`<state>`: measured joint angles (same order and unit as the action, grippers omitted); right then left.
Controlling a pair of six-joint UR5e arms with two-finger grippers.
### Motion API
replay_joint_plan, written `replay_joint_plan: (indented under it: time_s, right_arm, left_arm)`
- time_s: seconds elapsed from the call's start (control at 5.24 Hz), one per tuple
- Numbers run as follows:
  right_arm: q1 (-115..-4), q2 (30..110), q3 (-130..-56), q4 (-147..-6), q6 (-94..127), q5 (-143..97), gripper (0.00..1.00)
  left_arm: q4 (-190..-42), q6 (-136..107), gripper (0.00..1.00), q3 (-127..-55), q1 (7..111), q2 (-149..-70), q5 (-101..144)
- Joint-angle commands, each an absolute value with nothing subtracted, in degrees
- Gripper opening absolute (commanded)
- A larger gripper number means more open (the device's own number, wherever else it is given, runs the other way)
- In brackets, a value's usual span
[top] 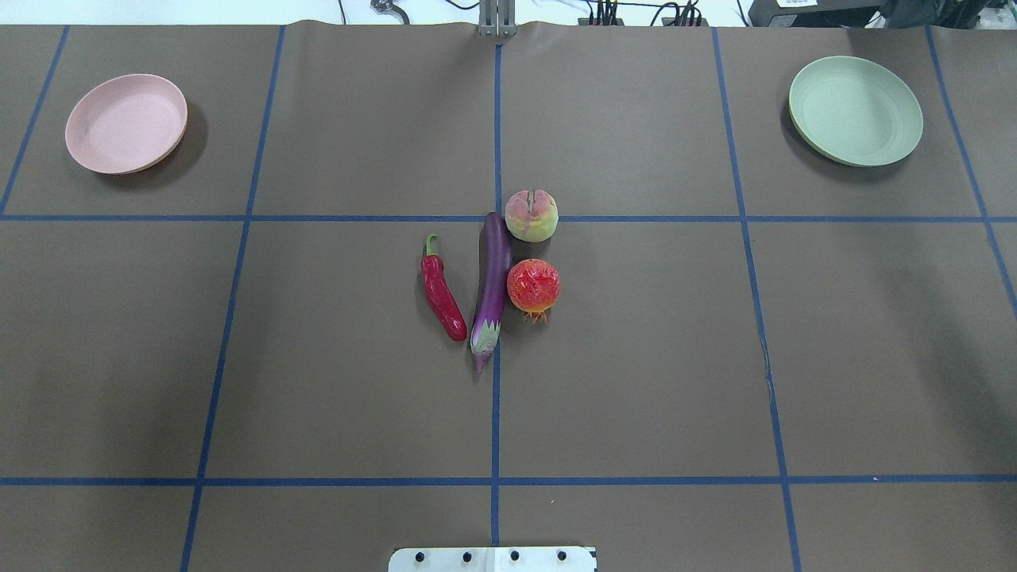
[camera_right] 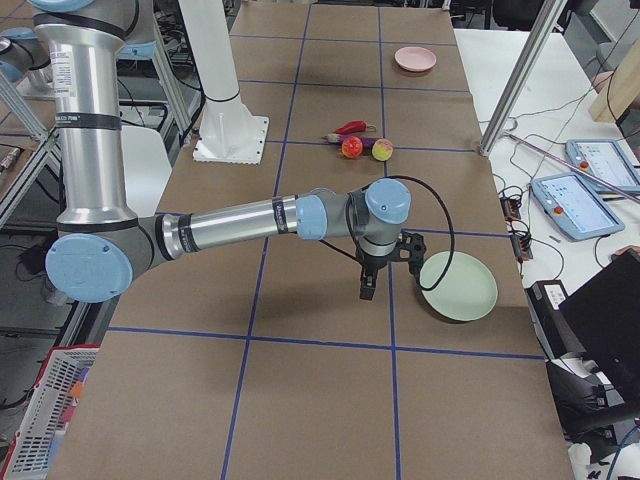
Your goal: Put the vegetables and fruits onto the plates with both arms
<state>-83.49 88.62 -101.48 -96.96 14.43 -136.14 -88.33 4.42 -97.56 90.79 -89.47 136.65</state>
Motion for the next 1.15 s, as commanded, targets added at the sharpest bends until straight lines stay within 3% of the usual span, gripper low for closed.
replay_joint_plan:
  time_s: [0.0, 0.57, 0.95]
  right_arm:
    - [-83.5, 88.07, -101.77, -96.94, 14.5, -136.23, 1.0]
    - [-82.88, 88.85, -101.6, -85.32, 14.85, -137.8, 1.0]
    - [-76.05, 87.38, -102.91, -83.24, 21.05, -140.98, 1.0]
  left_arm:
    - [-88.33, 4.48, 1.0, -97.12, 90.53, -89.21, 136.23]
    - [-88.59, 4.22, 1.0, -102.3, 90.44, -85.26, 137.02]
    - [-88.68, 4.22, 1.0, -102.48, 90.26, -84.81, 137.02]
